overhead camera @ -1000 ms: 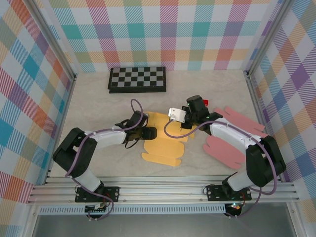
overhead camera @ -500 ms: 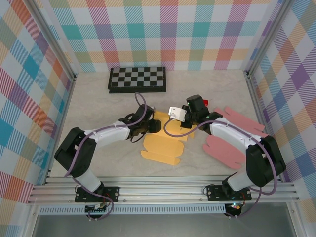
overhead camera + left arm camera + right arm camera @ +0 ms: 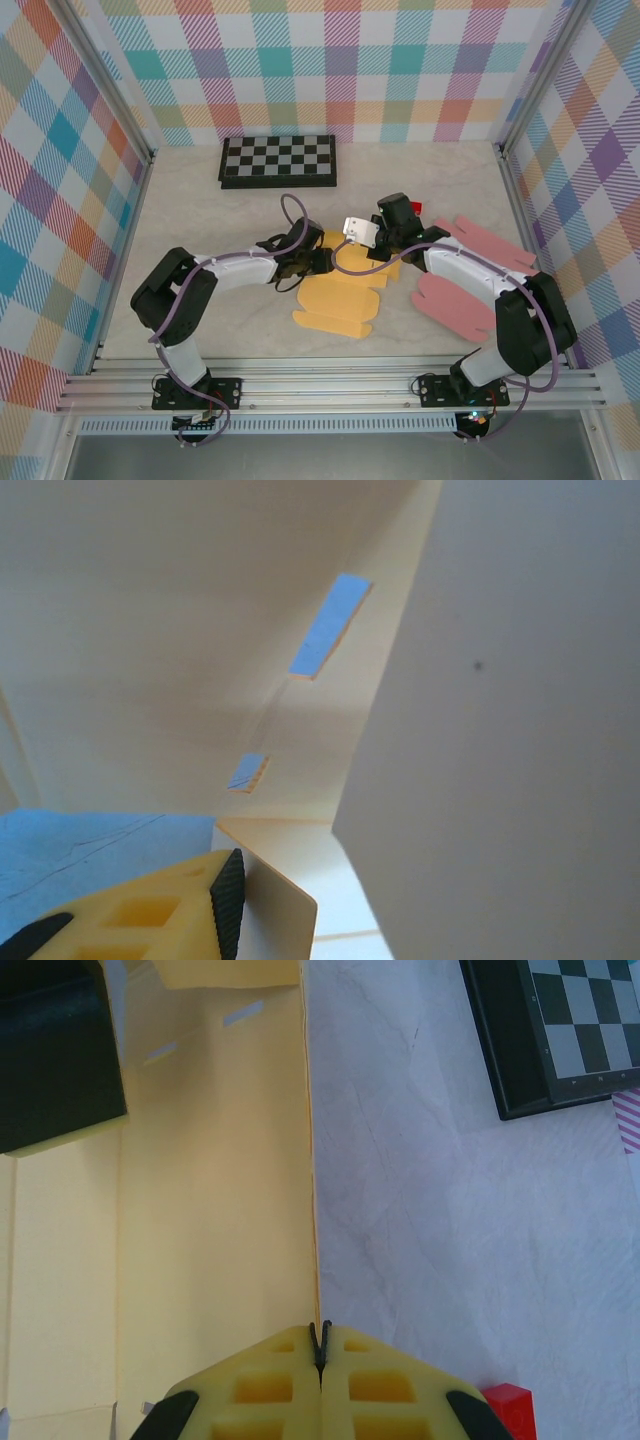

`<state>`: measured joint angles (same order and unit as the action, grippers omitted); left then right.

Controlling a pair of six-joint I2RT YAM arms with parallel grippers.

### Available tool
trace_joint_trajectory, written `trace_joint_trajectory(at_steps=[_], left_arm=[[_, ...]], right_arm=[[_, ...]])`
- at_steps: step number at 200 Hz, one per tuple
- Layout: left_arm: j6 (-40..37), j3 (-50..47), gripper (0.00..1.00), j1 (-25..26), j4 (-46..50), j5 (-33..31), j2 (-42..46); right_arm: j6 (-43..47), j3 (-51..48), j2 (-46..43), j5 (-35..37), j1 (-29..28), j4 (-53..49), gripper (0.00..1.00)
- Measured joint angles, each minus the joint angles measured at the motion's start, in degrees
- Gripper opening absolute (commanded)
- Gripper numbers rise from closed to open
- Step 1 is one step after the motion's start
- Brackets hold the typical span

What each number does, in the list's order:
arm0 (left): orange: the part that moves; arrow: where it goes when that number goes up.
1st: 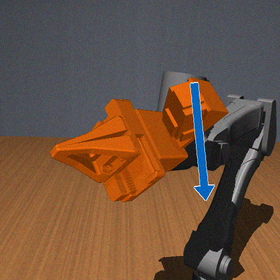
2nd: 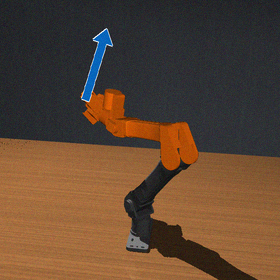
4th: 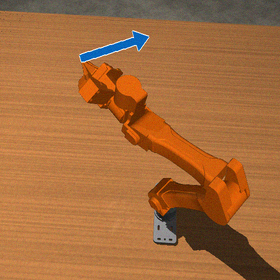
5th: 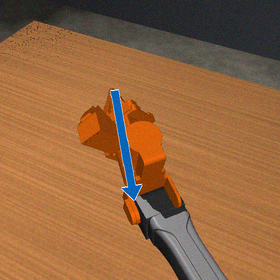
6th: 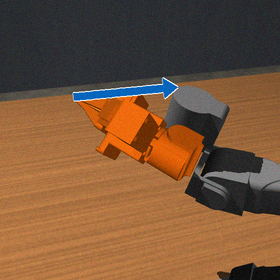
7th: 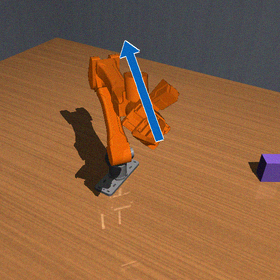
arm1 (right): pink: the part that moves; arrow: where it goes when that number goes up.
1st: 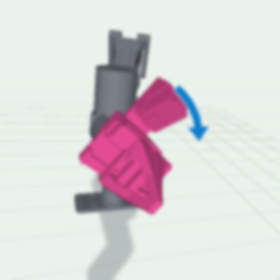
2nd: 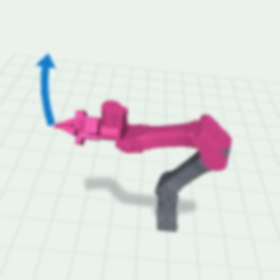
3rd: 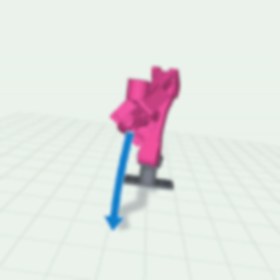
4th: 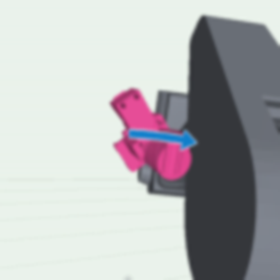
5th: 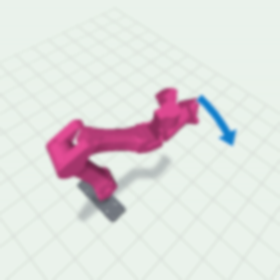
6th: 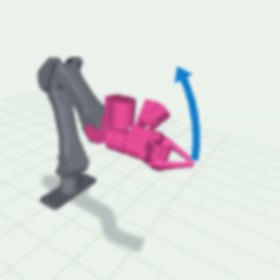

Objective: Fold the paper box

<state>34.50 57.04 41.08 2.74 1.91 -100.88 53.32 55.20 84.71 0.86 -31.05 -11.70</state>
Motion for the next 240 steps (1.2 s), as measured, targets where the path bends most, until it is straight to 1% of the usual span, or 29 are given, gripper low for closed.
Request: trace_joint_trajectory(at_steps=[18,47,67,79,94,157,180,205,219,240], left_arm=[[2.3,0.0,0.46,0.5,0.0,-0.5,0.0],[7.0,0.5,0.47,2.9,1.6,-3.1,0.0],[10.7,0.5,0.51,4.2,1.4,-4.3,-0.5],[13.4,-0.3,0.56,4.6,0.0,-4.6,-0.8],[16.3,-2.1,0.59,5.0,-2.3,-5.1,-0.8],[24.7,-5.5,0.65,6.1,-8.5,-8.3,-0.5],[24.7,-5.4,0.66,6.2,-6.6,-9.3,0.8],[22.1,-4.1,0.68,5.8,1.7,-10.7,4.5],[19.3,-3.5,0.68,4.9,5.6,-11.1,8.0],[13.3,-3.5,0.69,2.2,9.2,-11.1,16.2]], right_arm=[[-0.2,0.0,0.0,0.1,0.0,0.0,0.00],[-0.3,-0.1,0.0,0.3,0.0,0.0,0.00],[-0.4,-0.3,0.0,0.3,0.0,0.0,0.00],[-0.4,-0.6,0.1,0.4,0.0,0.0,0.00],[-0.4,-0.9,0.2,0.4,0.0,0.0,0.00],[-0.9,-0.9,0.3,0.4,0.0,0.0,0.00],[-1.1,-1.0,0.3,0.4,-0.1,0.0,0.00],[-1.1,-1.0,0.3,0.5,0.0,0.6,0.00],[-1.1,-1.0,0.3,0.6,0.3,1.3,0.00],[-1.0,-1.0,0.3,0.6,1.1,1.8,0.00]])
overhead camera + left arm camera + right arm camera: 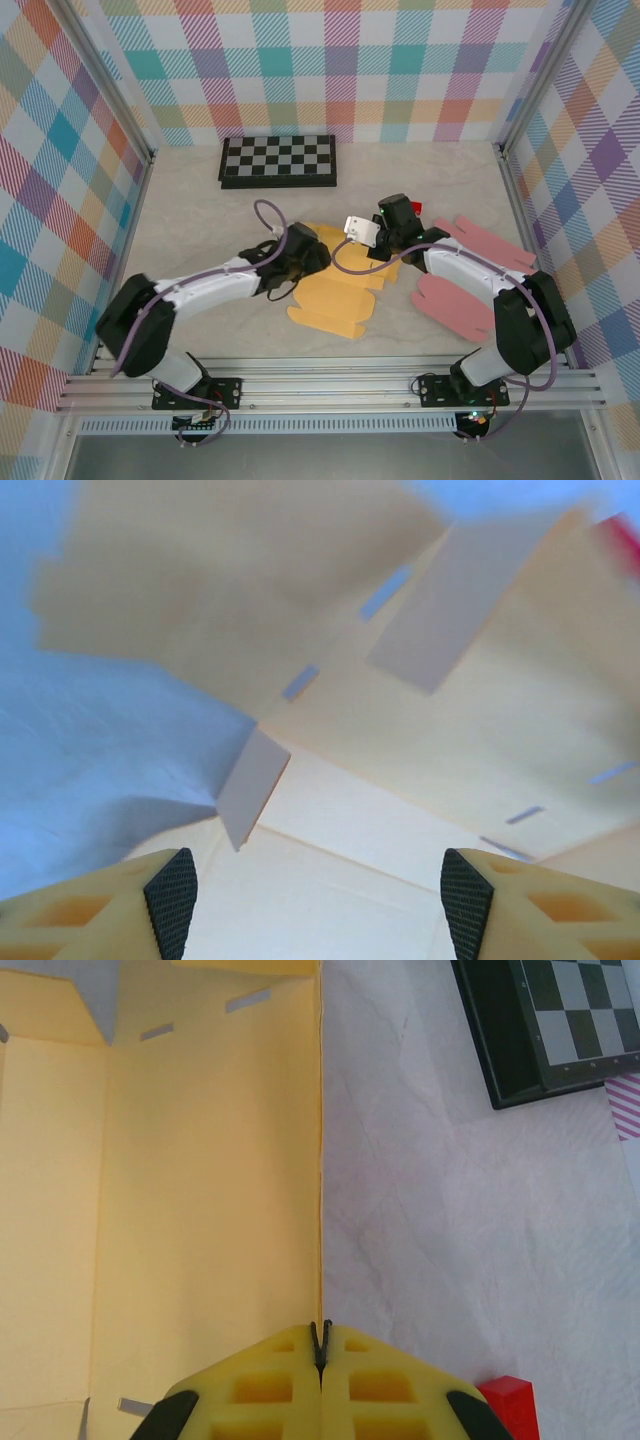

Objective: Fold the paper box

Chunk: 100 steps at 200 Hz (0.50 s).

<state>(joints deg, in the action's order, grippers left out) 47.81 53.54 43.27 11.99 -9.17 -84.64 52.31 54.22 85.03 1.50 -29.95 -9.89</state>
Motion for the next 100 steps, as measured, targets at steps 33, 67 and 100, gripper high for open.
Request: trace_joint_trajectory(at_steps=[33,67,100], left_arm=[[-10.4,0.0,0.70,-5.4,3.5,-0.7,12.2],[-23.3,-3.2,0.70,-14.4,1.2,1.5,15.0],[-33.7,-13.2,0.69,-18.7,-7.9,4.1,13.6]], right_arm=[[1.1,0.0,0.0,-0.5,0.7,-0.1,0.00],[3.7,-0.1,-1.8,-3.8,0.8,0.1,0.00],[9.0,-3.7,-6.3,-6.8,0.8,4.6,0.00]])
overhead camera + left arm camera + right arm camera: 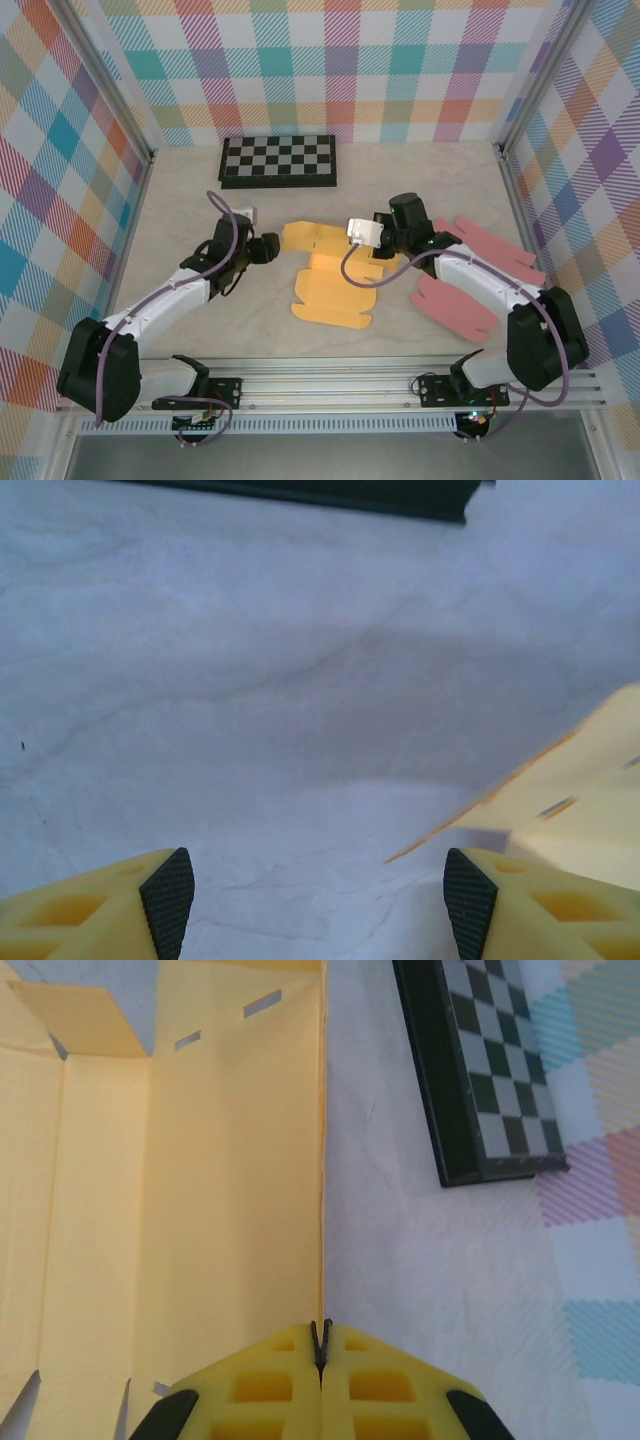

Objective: Fold the paper box

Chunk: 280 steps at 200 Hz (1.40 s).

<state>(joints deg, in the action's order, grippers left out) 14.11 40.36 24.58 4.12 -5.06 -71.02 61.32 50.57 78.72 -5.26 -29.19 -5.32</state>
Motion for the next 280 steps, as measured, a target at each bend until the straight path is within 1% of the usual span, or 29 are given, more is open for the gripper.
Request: trace_joint_trajectory(at_steps=[17,52,67,95,129,138,186,206,234,280], left_arm=[[-4.0,-3.4,0.68,-0.5,-3.7,1.4,0.0],[-9.1,-5.7,0.67,-3.0,-12.0,3.3,0.1],[-10.6,-6.6,0.64,-4.4,-14.9,4.0,0.0],[-12.8,-6.7,0.64,-5.7,-17.8,8.7,-2.7],[-14.4,-6.6,0.62,-5.7,-17.8,13.9,-3.8],[-14.8,-6.1,0.60,-5.7,-17.2,14.7,-4.0],[-16.5,-3.8,0.59,-3.5,-14.6,17.1,-4.9],[-16.7,-4.2,0.61,-1.8,-14.4,17.5,-3.1],[-18.0,-6.0,0.61,-1.2,-14.9,17.4,1.8],[-18.9,-6.1,0.62,-1.2,-15.5,20.5,0.8]], right_arm=[[2.7,-2.5,-1.6,-0.5,0.0,1.6,0.00],[6.4,-3.2,-1.4,-0.4,0.0,2.8,0.00],[7.5,-3.2,-1.3,-0.4,0.0,3.0,0.00],[8.7,-2.4,-0.1,-0.7,0.0,2.6,0.00],[8.7,-1.0,0.3,-1.6,0.0,2.1,0.00],[8.7,-0.9,0.3,-1.8,0.0,2.1,0.00],[8.6,-0.9,-0.2,-3.0,0.3,0.8,0.00],[8.8,-0.9,-1.3,-3.3,0.8,-0.4,0.00],[8.8,-0.9,-4.2,-6.5,2.4,-3.0,0.00],[9.6,0.3,-9.0,-11.1,2.9,-8.1,0.00]])
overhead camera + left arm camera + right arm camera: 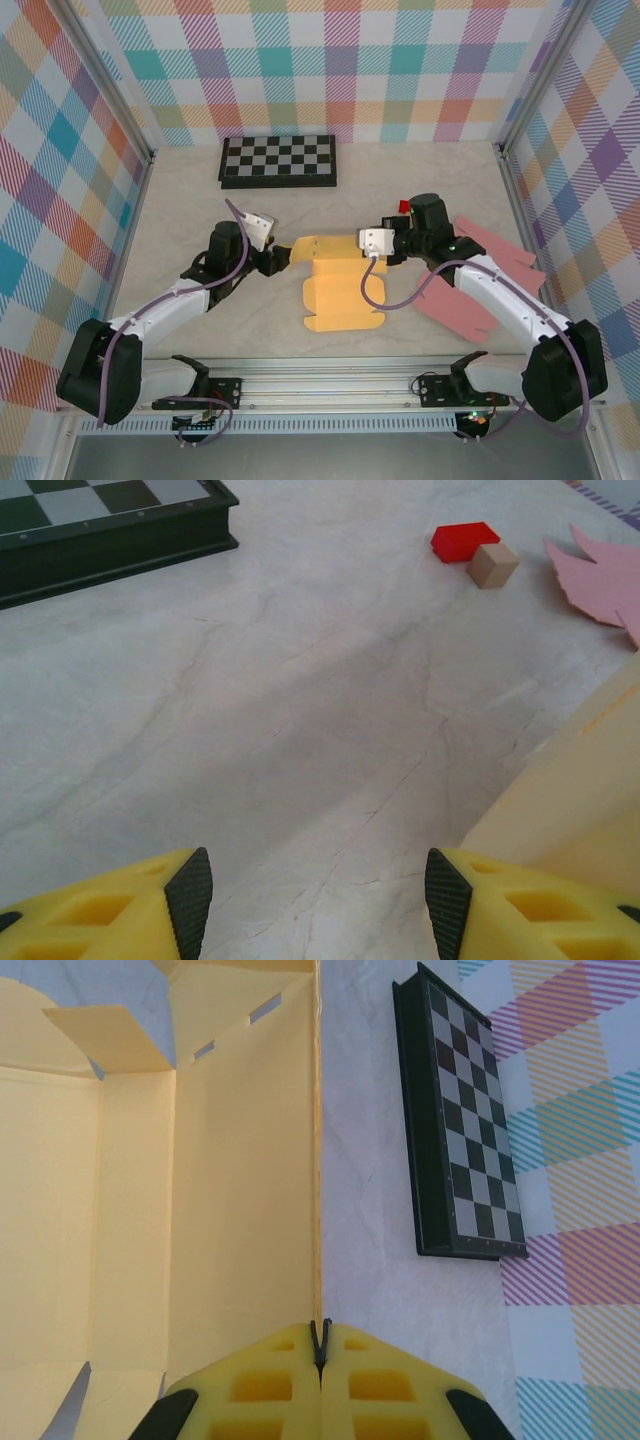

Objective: Fold the paper box

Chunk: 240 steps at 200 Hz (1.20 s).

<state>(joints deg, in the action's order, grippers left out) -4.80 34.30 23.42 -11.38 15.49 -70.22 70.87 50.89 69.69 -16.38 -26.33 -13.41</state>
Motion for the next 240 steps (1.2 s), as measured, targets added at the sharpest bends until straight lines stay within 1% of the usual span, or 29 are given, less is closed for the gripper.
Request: trace_joint_trajectory(at_steps=[31,72,109,173,191,217,240], left_arm=[[0.0,0.1,0.62,0.7,-0.8,3.4,0.5],[-0.7,0.3,0.63,5.2,1.6,7.0,2.6],[-0.8,0.3,0.63,7.0,2.4,7.3,3.8],[-0.8,2.9,0.63,9.3,2.9,6.7,-1.5],[-0.8,3.7,0.64,10.4,2.6,5.9,-2.3],[-0.8,3.8,0.63,10.7,2.4,4.9,-3.6],[-0.6,3.5,0.63,10.7,2.2,4.0,-4.9]], right_arm=[[0.0,0.3,-0.8,-2.1,0.0,-2.2,0.00],[-0.3,1.5,1.1,-0.7,0.0,-2.9,0.00],[-1.2,1.9,1.7,-0.6,0.0,-3.1,0.00],[-1.4,2.1,1.7,-0.5,0.0,-3.2,0.00],[-1.1,0.2,1.2,1.2,-0.3,0.2,0.00],[2.8,-7.7,-0.5,4.8,-1.6,8.6,0.00],[6.1,-12.6,0.3,7.8,-2.1,14.6,0.00]])
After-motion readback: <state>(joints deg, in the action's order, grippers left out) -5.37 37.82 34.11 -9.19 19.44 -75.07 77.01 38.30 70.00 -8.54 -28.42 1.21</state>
